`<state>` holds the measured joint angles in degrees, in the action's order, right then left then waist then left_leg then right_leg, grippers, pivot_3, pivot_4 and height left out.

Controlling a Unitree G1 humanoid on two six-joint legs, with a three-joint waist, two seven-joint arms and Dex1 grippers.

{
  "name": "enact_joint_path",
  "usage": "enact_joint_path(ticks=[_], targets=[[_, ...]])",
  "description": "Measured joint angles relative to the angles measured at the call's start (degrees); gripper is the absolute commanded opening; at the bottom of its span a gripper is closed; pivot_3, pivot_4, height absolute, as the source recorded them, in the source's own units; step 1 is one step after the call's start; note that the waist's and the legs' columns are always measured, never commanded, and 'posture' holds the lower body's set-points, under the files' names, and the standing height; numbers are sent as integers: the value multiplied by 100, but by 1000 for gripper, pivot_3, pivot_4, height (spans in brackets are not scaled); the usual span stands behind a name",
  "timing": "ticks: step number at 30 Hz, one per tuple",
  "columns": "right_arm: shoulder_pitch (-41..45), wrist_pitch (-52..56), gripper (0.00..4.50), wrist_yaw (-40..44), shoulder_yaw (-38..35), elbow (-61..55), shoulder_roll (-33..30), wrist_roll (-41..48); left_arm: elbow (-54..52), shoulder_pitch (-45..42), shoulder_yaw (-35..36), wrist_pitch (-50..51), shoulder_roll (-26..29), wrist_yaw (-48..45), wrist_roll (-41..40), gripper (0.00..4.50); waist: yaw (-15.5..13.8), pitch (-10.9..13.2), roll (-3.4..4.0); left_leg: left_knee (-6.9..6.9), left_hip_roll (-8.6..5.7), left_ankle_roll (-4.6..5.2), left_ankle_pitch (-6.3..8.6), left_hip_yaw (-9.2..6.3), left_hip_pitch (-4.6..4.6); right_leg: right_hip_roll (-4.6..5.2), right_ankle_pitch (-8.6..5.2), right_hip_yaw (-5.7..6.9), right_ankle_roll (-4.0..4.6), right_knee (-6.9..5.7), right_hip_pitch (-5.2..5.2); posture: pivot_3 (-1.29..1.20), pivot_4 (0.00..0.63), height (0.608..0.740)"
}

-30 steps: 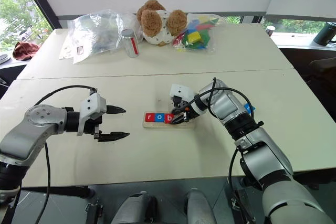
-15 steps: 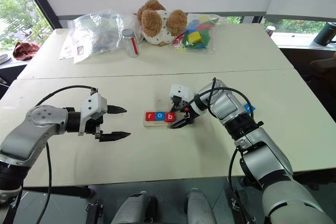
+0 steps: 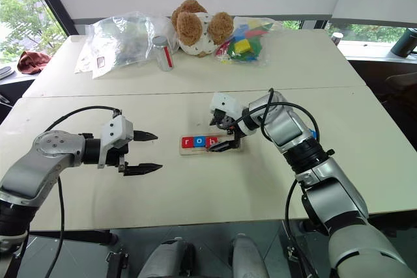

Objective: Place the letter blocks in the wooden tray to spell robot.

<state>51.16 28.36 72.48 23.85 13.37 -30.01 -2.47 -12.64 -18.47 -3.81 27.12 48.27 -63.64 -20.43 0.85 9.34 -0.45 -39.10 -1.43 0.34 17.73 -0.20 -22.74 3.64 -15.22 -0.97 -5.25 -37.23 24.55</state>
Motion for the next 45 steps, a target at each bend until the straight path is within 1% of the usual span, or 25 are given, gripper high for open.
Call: enact_joint_path(ticks=[6,19,22,26,28,30,31,35,38,39,42,45], targets=[[1,-549,4433,-165,61,470,5,-189,1,-54,-5,0,-19,0,9,4500,8,0,0,0,0,-1,-1,0,0,0,0,0,0,0,0,0,150,740],[263,-1273,4433,-372,174,1397,385,-548,-2,-25,-5,30,-19,21,25,4500,12,0,0,0,0,-23,-13,0,0,-2,0,0,0,0,0,0,150,740],[314,-1377,4433,-394,174,1500,393,-595,-3,-23,-5,36,-18,28,25,4500,11,0,0,0,0,-24,-14,0,0,-1,0,1,0,0,0,0,150,740],[312,-1346,4433,-332,161,1465,381,-578,-7,-23,-4,42,-19,33,25,4500,12,0,0,0,0,-23,-13,0,0,-1,0,1,0,0,0,0,150,740],[250,-1175,4433,-169,124,1073,226,-484,-57,-19,-4,71,-21,35,22,4500,-2,1,1,0,0,-23,-13,-2,-5,-1,0,1,0,0,2,0,150,740],[207,-926,4433,-102,-64,678,59,-336,-71,-22,-4,91,-21,34,14,4500,-12,1,1,0,0,-22,-13,-5,-8,0,0,3,0,2,3,0,150,740],[155,-629,4433,-182,-283,383,-57,-241,-94,-28,6,129,-32,34,-36,4500,-19,1,1,-1,0,-21,-12,-7,-11,0,0,3,0,2,4,0,150,740],[42,812,4433,-1065,-1334,-338,-299,-48,-200,-139,158,423,-187,76,-433,4500,-27,0,-1,-4,0,-18,-10,-11,-20,4,0,4,0,3,7,0,150,740],[-399,2094,4433,-2293,-2272,-1032,-131,-105,-322,-448,349,704,-261,141,-784,4500,-25,-3,-4,-2,0,-26,-14,-16,-23,3,0,5,1,3,9,0,150,740],[-594,2472,4433,-2738,-2520,-1219,51,-165,-355,-520,386,755,-260,140,-858,4500,-20,-5,-1,0,0,-30,-17,-15,-23,3,0,4,1,2,11,0,150,740],[-1257,3428,4433,-4002,-3207,-1900,885,-402,-375,-690,347,827,-259,104,-907,4500,9,-7,2,4,0,-42,-24,-10,-35,0,0,-1,0,-8,32,0,150,740],[-1677,4027,4433,-4985,-3524,-2372,1656,-537,-304,-804,238,832,-268,27,-888,4500,21,-7,3,-3,-4,-59,-36,3,-63,-3,1,-13,0,-42,78,0,150,740]])
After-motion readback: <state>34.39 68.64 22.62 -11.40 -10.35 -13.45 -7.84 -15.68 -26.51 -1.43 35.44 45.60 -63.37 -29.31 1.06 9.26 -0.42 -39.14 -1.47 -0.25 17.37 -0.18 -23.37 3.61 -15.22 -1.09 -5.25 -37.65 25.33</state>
